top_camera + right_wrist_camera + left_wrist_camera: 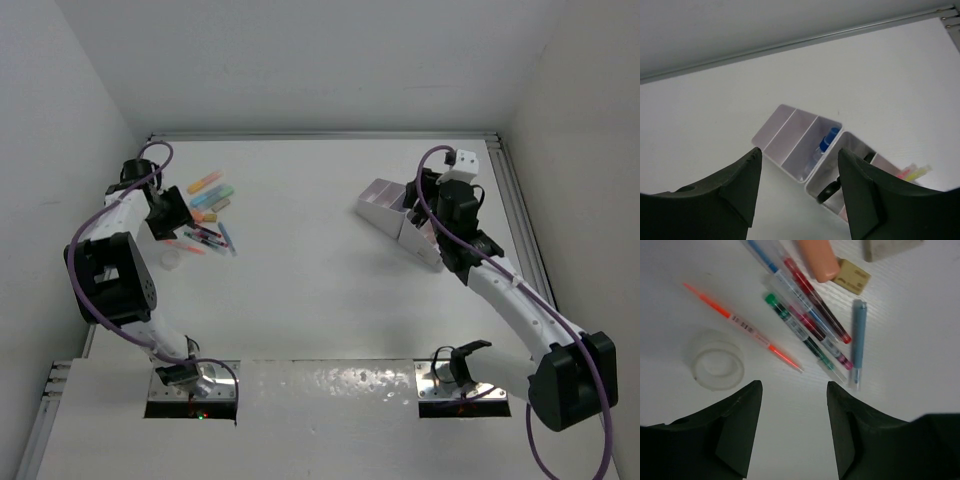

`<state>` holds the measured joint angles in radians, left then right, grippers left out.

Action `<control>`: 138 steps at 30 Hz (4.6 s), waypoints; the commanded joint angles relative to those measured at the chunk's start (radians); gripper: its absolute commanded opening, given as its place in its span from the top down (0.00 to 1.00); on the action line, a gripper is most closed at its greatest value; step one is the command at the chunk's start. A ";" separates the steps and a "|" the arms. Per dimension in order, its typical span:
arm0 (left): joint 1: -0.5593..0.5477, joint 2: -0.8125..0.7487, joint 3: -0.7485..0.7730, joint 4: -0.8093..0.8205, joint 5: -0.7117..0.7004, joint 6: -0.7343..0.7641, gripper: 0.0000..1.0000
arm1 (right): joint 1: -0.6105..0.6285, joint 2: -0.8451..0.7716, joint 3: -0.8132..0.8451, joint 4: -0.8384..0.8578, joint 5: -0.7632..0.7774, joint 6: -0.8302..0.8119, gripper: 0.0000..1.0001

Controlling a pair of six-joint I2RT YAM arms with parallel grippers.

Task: Sort the stationery into containers
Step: Place the pen in the storage box, then pick up the pen from the center of the board, then place the pen in the storage box.

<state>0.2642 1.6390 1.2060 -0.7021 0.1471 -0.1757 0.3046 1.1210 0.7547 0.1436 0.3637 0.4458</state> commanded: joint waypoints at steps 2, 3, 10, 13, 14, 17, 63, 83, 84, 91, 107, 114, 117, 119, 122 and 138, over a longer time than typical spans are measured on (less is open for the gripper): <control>0.030 0.083 0.078 0.009 -0.041 -0.042 0.48 | 0.048 0.016 -0.005 0.013 -0.025 0.002 0.39; 0.035 0.113 0.090 0.025 -0.050 -0.035 0.47 | 0.054 0.020 -0.005 0.008 -0.019 0.001 0.40; 0.096 0.163 0.119 0.065 -0.125 0.001 0.44 | 0.087 0.017 -0.037 0.017 0.035 0.005 0.40; 0.118 0.188 0.096 0.073 -0.135 -0.002 0.43 | 0.087 0.019 -0.051 0.027 0.043 0.011 0.40; 0.121 0.197 0.090 0.076 -0.136 -0.002 0.43 | 0.088 0.022 -0.051 0.027 0.043 0.008 0.40; 0.124 0.202 0.067 0.101 -0.142 -0.001 0.43 | 0.088 0.033 -0.035 0.022 0.034 -0.005 0.40; 0.049 0.006 0.190 0.171 0.242 0.007 1.00 | 0.151 -0.044 0.031 -0.141 -0.244 -0.095 0.36; -0.606 -0.024 0.521 0.174 0.700 0.493 1.00 | 0.197 -0.066 -0.063 0.381 -0.583 0.071 0.47; -0.617 -0.025 0.523 0.177 0.704 0.489 1.00 | 0.211 -0.043 -0.063 0.434 -0.579 0.085 0.51; -0.700 -0.047 0.460 0.111 0.675 0.541 1.00 | 0.245 0.028 -0.057 0.677 -0.551 0.197 0.49; -0.732 -0.051 0.455 0.171 0.710 0.446 1.00 | 0.280 0.152 -0.063 0.832 -0.407 0.289 0.56; -0.741 -0.047 0.458 0.199 0.709 0.420 1.00 | 0.281 0.174 -0.057 0.820 -0.407 0.295 0.56; -0.743 -0.044 0.461 0.207 0.712 0.410 1.00 | 0.281 0.184 -0.057 0.818 -0.405 0.300 0.61; -0.743 -0.044 0.461 0.207 0.712 0.409 1.00 | 0.281 0.191 -0.054 0.818 -0.404 0.301 0.66; -0.746 -0.045 0.460 0.208 0.712 0.407 1.00 | 0.280 0.195 -0.052 0.817 -0.405 0.307 0.82; -0.763 -0.047 0.443 0.197 0.707 0.423 1.00 | 0.281 0.187 -0.057 0.824 -0.419 0.289 0.93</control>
<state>-0.4778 1.6314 1.6531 -0.5350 0.8158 0.2386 0.5789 1.3102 0.6823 0.9161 -0.0315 0.7403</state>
